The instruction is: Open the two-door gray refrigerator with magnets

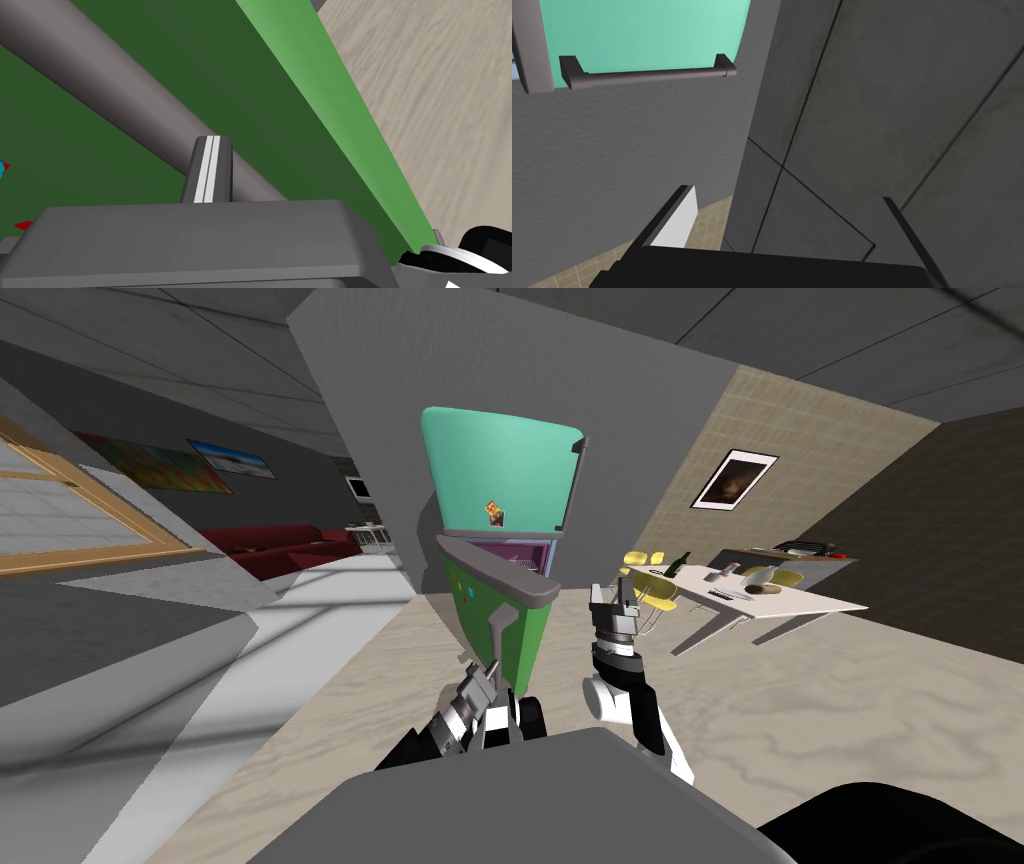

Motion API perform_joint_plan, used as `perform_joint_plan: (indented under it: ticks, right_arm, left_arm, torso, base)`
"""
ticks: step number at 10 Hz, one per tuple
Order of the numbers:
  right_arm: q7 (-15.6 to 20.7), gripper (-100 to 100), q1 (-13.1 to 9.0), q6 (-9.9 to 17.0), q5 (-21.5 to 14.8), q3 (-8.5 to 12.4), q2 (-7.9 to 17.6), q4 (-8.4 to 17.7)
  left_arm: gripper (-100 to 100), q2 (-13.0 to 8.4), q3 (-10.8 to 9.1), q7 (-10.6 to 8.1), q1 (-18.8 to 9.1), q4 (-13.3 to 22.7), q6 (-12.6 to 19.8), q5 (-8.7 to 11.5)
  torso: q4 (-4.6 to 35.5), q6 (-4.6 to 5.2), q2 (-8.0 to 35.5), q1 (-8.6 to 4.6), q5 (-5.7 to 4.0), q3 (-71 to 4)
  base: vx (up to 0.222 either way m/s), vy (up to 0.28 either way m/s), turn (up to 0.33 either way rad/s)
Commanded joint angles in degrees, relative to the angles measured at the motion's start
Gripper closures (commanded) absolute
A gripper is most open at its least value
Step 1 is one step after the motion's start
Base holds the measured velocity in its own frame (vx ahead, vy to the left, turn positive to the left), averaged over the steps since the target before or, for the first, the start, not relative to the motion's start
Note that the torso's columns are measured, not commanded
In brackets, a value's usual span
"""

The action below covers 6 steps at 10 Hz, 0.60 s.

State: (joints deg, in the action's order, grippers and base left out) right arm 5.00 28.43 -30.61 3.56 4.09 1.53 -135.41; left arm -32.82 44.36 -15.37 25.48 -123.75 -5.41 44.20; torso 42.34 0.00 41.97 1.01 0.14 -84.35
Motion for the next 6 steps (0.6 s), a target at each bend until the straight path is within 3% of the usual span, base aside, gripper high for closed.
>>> perform_joint_plan:
  ticks: [1,3,6]
  right_arm:
    - [0.0,0,0.01,0.0,0.0,0.0,0.0,0.0]
    - [0.0,0,0.0,0.0,0.0,0.0,0.0,0.0]
    - [0.0,0,0.02,-0.01,0.0,-0.02,-0.03,-0.01]
  left_arm:
    - [100,-0.73,0.75,-0.19,-0.49,-0.11,-0.2,0.13]
    - [100,-1.11,1.23,-0.28,-0.83,-0.14,-0.28,0.2]
    - [100,-1.11,1.23,-0.28,-0.83,-0.14,-0.28,0.2]
  torso:
    - [-0.03,-0.03,0.01,-0.23,-0.05,-0.02]
    - [-0.06,0.0,-0.01,-0.26,-0.13,0.06]
    - [-0.1,-0.01,0.0,-0.81,-0.3,0.08]
  base:
    - [-0.092,0.246,-0.104]
    - [-0.084,0.225,-0.094]
    - [-0.008,0.015,0.012]
